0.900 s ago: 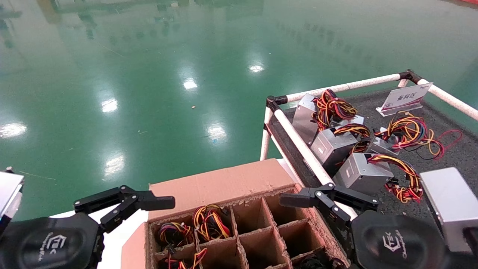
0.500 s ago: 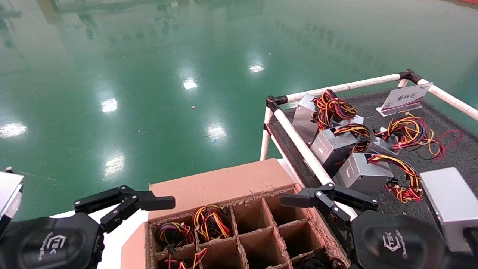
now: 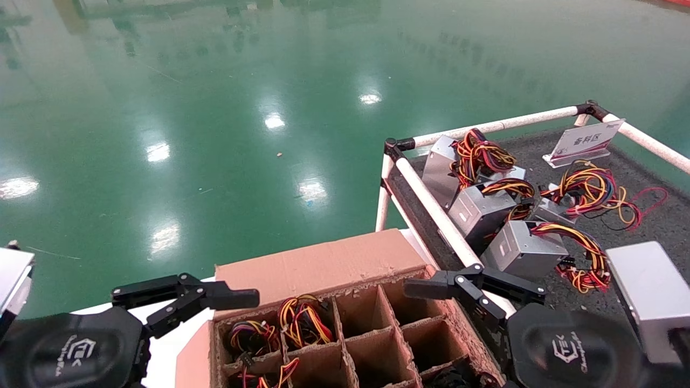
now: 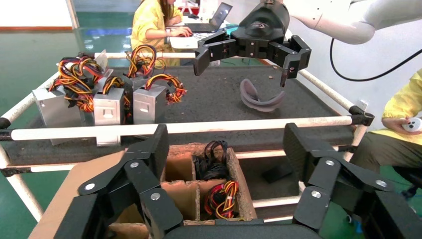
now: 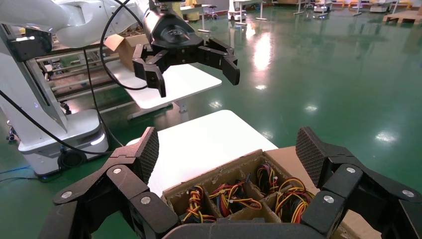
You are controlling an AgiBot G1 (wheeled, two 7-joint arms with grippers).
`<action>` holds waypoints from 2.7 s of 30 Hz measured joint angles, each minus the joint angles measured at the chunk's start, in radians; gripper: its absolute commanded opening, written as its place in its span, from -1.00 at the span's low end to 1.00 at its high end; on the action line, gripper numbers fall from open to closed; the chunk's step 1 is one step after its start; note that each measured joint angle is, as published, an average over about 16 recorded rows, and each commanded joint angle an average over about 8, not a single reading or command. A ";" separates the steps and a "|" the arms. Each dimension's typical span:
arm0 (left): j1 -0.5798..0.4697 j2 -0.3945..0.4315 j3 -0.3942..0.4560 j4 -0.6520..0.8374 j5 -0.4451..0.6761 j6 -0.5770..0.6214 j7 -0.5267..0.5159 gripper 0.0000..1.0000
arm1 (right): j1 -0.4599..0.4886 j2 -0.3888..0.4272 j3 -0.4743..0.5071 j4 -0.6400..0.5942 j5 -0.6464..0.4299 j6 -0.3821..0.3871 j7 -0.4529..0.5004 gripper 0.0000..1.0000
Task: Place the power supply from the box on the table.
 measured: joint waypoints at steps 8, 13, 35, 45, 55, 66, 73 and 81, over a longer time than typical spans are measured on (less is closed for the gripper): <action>0.000 0.000 0.000 0.000 0.000 0.000 0.000 -1.00 | 0.000 0.000 0.000 0.000 0.000 0.000 0.000 1.00; 0.000 0.000 0.000 0.000 0.000 0.000 0.000 -1.00 | 0.000 0.000 0.000 0.000 0.000 0.000 0.000 1.00; 0.000 0.000 0.000 0.000 0.000 0.000 0.000 0.15 | 0.000 0.000 0.000 0.000 0.000 0.000 0.000 1.00; 0.000 0.000 0.000 0.000 0.000 0.000 0.000 1.00 | -0.004 -0.006 -0.022 -0.010 -0.045 0.020 0.009 1.00; 0.000 0.000 0.000 0.000 0.000 0.000 0.000 1.00 | 0.009 -0.047 -0.099 -0.043 -0.181 0.080 0.075 1.00; 0.000 0.000 0.000 0.000 0.000 0.000 0.000 1.00 | 0.107 -0.174 -0.216 -0.146 -0.363 0.128 0.172 1.00; 0.000 0.000 0.001 0.000 0.000 0.000 0.000 1.00 | 0.184 -0.276 -0.273 -0.237 -0.453 0.153 0.210 1.00; 0.000 0.000 0.001 0.000 0.000 0.000 0.000 1.00 | 0.253 -0.387 -0.320 -0.342 -0.521 0.182 0.226 1.00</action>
